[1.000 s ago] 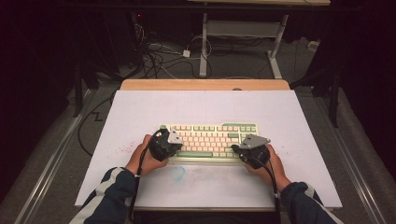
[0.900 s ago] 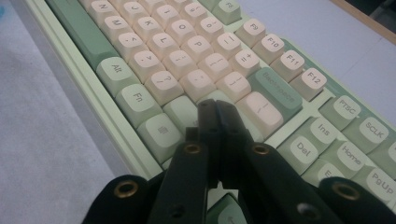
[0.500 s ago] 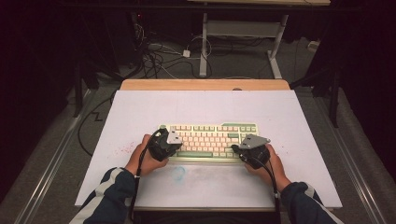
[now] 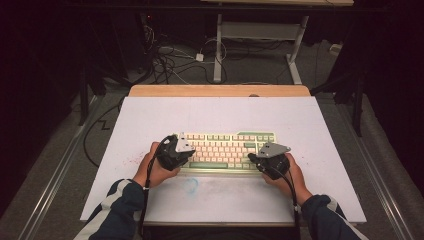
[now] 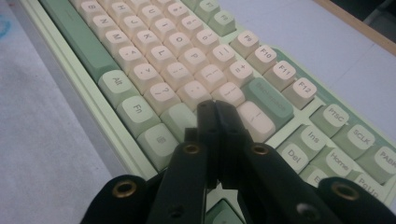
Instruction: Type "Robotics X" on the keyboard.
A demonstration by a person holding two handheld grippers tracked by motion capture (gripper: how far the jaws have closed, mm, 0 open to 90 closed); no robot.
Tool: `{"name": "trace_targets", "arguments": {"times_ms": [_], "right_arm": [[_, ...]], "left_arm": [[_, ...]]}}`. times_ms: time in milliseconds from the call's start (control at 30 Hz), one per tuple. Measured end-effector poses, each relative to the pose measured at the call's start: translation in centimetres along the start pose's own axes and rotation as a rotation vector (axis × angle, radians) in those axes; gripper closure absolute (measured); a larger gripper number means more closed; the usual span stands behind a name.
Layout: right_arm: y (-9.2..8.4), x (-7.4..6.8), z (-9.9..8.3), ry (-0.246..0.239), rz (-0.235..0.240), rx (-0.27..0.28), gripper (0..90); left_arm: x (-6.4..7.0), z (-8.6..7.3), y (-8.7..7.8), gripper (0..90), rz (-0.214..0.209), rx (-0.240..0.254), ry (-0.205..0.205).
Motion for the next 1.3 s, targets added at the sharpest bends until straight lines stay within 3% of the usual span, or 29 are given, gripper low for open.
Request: {"name": "trace_targets", "arguments": {"times_ms": [167,367,633,833,1300], "right_arm": [[-0.4,0.2,0.4,0.010,-0.005,0.019,90.0],[-1.1,0.8,1.0,0.026,-0.022,0.049,89.2],[-1.7,1.4,1.4,0.042,-0.059,0.076,81.3],[-2.0,1.7,1.6,0.049,-0.091,0.095,66.9],[-2.1,2.2,2.0,0.080,-0.137,0.140,27.6]], "left_arm": [[-0.2,0.6,-0.1,72.1,0.010,0.036,-0.017],[-0.5,1.1,-0.2,63.5,0.033,0.071,-0.006],[-0.5,1.6,-0.3,47.9,0.055,0.119,-0.007],[-0.7,2.0,-0.4,40.0,0.084,0.147,-0.008],[-0.6,1.9,-0.5,18.7,0.092,0.163,-0.005]]}}
Point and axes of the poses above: each handheld gripper's, and its own axes: y roughly forward along the jaws, z roughly out of its top, x roughly to its right, the point moved 8 cm from there along y, roughly forward along the jaws, and after that the axes turned 1 degree about -y, right-handed, at the moved point
